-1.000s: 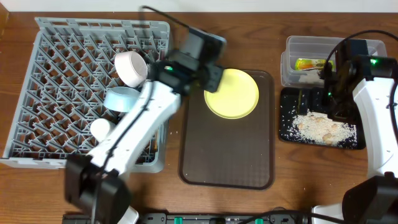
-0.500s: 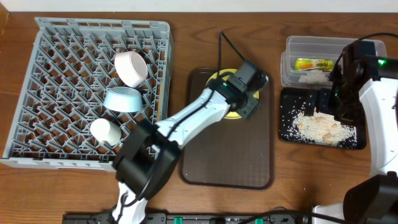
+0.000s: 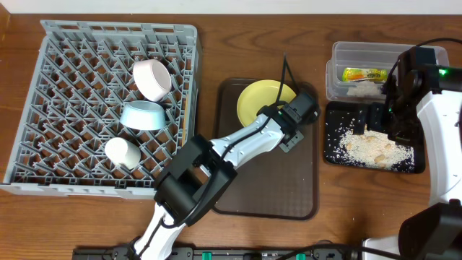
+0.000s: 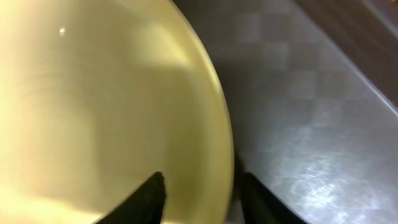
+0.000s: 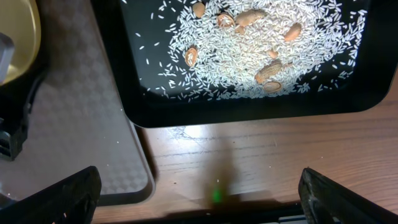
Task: Sort waste into correct bins and load items into the dishwasher
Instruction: 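Grasp the yellow plate edge with the left gripper and lift it upright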
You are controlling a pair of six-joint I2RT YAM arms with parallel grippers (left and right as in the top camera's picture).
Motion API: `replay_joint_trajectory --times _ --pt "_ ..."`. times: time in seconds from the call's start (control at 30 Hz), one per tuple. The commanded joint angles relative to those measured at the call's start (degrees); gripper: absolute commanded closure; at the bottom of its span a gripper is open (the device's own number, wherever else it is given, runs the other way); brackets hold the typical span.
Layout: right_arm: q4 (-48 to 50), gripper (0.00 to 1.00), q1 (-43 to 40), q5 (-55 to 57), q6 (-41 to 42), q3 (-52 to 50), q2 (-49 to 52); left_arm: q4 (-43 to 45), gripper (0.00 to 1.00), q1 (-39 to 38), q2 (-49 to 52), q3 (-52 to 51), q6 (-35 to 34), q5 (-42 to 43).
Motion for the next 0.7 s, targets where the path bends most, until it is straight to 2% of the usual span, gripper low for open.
replay_joint_trajectory --times 0.0,0.2,0.33,0.47,0.67 --pt "0.0 0.01 -0.7 -0.1 0.6 1.0 -0.9 0.1 0.66 -0.3 1.7 -0.5 0.3 -3.8" --pt "0.0 0.01 -0.7 -0.2 0.6 1.0 -0.9 -0.6 0.68 -0.4 2.4 -1.7 0.4 -4.1" --pt "0.0 0.01 -0.7 -0.2 0.6 1.0 -0.9 -1.5 0.73 -1.0 2.4 -1.9 0.4 -6.8" --pt "0.0 0.01 -0.7 -0.2 0.6 1.0 -0.9 -2.1 0.79 -2.0 2.4 -1.9 0.4 -12.8" --pt "0.0 0.01 -0.7 -0.2 0.6 1.0 -0.9 -2.8 0.92 -3.2 2.4 -1.9 0.4 -14.9"
